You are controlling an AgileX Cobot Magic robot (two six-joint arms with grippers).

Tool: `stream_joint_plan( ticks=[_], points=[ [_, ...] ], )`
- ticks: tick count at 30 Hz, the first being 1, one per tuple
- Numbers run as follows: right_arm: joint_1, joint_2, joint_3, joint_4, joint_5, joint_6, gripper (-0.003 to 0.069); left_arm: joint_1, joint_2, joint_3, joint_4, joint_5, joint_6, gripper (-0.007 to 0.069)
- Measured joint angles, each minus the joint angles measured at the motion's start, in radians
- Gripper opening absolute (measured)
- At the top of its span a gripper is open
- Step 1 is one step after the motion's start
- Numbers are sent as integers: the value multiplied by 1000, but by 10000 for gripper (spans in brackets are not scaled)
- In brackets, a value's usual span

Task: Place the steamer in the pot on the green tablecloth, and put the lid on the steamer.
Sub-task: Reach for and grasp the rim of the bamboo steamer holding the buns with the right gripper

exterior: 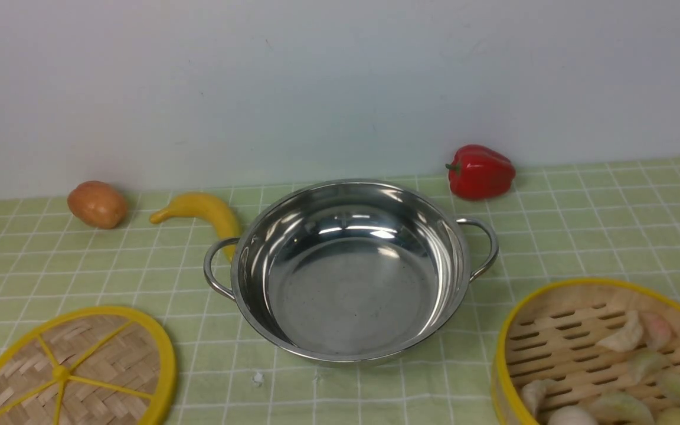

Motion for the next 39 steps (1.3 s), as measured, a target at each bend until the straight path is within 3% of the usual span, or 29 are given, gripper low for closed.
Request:
stream_joint_plan(
  ticks=[3,7,11,18,23,28,33,39],
  points=[
    [0,69,-62,42,74,-13,242,0,0,0,0,0,0,240],
    [0,134,-75,108,36,-13,242,0,0,0,0,0,0,240],
    [0,203,-75,251,3,-16,242,0,0,0,0,0,0,240],
    [0,283,-130,379,92,-94,242,0,0,0,-1,0,0,240],
    [0,394,-263,405,248,-232,242,0,0,0,-1,0,0,240],
    [0,603,-428,416,431,-448,242,0,0,0,-1,0,0,240],
    [0,800,-491,460,502,-589,242,0,0,0,-1,0,0,240],
    [5,969,-494,514,500,-637,242,0,0,0,-1,0,0,240]
  ],
)
